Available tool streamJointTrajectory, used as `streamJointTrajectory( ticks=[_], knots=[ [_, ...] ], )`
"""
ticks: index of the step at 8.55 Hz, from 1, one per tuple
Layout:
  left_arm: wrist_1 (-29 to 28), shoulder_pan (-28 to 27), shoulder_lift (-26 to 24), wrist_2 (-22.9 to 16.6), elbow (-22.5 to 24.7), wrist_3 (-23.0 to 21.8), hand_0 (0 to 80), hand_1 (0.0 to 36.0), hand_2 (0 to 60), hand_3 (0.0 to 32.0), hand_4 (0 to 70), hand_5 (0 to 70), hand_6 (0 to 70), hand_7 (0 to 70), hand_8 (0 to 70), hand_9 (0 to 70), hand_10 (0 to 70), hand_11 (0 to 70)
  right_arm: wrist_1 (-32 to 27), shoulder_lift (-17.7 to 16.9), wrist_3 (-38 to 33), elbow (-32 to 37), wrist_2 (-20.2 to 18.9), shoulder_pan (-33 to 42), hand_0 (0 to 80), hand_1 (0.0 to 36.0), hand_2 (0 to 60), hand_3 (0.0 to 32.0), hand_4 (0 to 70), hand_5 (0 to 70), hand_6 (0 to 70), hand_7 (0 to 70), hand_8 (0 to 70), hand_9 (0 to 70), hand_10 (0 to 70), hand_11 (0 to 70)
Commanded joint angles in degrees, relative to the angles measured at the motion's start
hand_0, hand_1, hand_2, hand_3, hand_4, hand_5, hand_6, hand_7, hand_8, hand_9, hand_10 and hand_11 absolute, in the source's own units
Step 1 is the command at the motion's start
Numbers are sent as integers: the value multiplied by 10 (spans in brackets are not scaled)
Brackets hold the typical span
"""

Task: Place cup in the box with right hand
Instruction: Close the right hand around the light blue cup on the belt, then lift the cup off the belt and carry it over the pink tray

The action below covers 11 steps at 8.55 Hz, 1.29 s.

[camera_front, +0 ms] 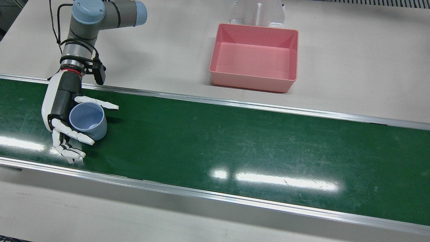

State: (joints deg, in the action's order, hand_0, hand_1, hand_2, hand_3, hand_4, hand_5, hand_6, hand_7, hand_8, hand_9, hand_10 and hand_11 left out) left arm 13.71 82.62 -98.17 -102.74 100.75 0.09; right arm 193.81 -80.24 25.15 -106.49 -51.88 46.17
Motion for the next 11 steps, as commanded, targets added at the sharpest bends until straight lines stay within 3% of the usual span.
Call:
streamJointTrajectory(
  ticks=[1,2,3,4,5,7,9,10,11],
  knots=[
    [0,0,0,0,1,0,0,0,0,0,0,0,0,0,0,0,0,0,1,-9,-2,-9,6,2,609,170,59,0,575,123,317,700,527,700,295,434],
    [0,0,0,0,1,0,0,0,0,0,0,0,0,0,0,0,0,0,1,-13,1,-38,5,-3,589,181,112,0,509,124,319,700,536,700,302,443],
    [0,0,0,0,1,0,0,0,0,0,0,0,0,0,0,0,0,0,2,-38,7,-89,5,-21,581,184,137,0,463,123,312,700,532,700,297,437],
    [0,0,0,0,1,0,0,0,0,0,0,0,0,0,0,0,0,0,1,-46,39,-149,5,-42,583,186,127,0,426,124,302,700,521,700,287,425],
    [0,0,0,0,1,0,0,0,0,0,0,0,0,0,0,0,0,0,2,-51,85,-211,5,-76,608,148,0,0,464,123,294,700,514,700,284,421],
    [0,0,0,0,0,0,0,0,0,0,0,0,0,0,0,0,0,0,1,-45,205,-310,17,-163,594,164,62,0,438,122,288,700,512,700,278,413],
    [0,0,0,0,1,0,0,0,0,0,0,0,0,0,0,0,0,0,-1,-9,280,-320,60,-281,586,157,64,0,508,116,287,700,512,700,270,402],
    [0,0,0,0,1,0,0,0,0,0,0,0,0,0,0,0,0,0,-6,1,324,-317,73,-331,590,142,32,0,569,113,289,700,513,700,272,402],
    [0,0,0,0,1,0,0,0,0,0,0,0,0,0,0,0,0,0,-9,12,362,-313,87,-380,580,149,64,0,549,112,285,700,507,700,272,402]
  ],
)
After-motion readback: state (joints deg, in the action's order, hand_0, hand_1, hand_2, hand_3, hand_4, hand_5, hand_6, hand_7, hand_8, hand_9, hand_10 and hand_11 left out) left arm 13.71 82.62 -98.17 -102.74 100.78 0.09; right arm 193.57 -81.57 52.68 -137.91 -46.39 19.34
